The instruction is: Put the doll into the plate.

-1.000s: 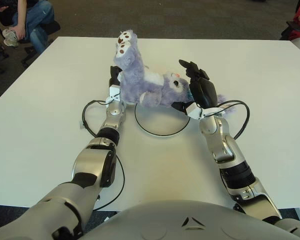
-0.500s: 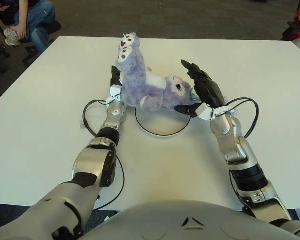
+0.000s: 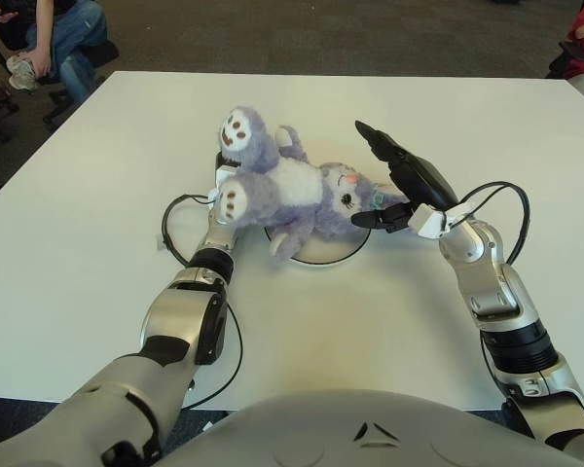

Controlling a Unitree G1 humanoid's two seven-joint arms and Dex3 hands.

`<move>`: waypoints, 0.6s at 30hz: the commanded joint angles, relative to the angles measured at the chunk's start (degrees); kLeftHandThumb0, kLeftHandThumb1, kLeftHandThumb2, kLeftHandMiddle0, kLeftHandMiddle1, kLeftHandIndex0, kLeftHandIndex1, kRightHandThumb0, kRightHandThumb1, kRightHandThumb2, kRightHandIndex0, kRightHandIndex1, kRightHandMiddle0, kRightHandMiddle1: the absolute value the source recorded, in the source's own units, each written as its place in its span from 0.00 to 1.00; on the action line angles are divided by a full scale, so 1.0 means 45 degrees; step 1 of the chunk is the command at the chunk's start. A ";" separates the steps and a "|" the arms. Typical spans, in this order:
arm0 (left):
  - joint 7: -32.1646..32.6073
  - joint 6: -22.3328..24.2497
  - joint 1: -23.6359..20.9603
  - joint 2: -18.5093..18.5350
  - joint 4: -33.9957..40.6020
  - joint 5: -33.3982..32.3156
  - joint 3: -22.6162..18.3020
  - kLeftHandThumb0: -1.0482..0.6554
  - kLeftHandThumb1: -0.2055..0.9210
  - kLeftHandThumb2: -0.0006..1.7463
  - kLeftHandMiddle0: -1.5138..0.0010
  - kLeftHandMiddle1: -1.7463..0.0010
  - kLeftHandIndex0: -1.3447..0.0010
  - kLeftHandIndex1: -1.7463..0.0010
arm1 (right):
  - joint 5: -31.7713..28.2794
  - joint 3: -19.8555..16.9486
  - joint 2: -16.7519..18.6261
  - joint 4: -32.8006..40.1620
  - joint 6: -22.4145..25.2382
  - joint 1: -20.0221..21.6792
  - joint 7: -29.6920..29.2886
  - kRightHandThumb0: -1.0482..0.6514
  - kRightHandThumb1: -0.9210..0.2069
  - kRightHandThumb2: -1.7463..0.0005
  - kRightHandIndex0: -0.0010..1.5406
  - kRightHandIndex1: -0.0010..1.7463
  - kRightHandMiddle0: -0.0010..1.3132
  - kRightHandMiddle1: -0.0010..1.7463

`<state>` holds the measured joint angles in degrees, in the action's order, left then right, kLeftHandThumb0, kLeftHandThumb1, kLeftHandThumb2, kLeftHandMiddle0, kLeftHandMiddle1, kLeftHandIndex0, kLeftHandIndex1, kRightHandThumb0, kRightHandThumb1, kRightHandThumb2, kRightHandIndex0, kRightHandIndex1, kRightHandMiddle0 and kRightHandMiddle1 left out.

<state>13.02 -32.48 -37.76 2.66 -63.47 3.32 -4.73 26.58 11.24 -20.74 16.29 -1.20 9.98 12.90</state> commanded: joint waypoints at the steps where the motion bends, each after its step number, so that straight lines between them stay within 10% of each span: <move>1: -0.0095 0.0226 0.0432 -0.0093 -0.0422 0.0017 -0.0003 0.85 0.66 0.57 0.69 0.03 1.00 0.26 | -0.0354 -0.0342 -0.0354 0.0098 -0.0525 -0.0185 0.0130 0.12 0.24 0.71 0.12 0.01 0.00 0.00; 18: -0.0083 0.0204 0.0362 -0.0054 -0.0550 0.0070 0.0017 0.85 0.66 0.57 0.69 0.03 1.00 0.25 | -0.3700 -0.1998 -0.0861 0.0305 -0.0863 -0.0794 0.1650 0.13 0.23 0.74 0.13 0.01 0.01 0.00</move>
<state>12.87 -32.76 -37.91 2.71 -63.97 3.33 -4.76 12.43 4.06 -23.94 17.84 -4.11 6.62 19.49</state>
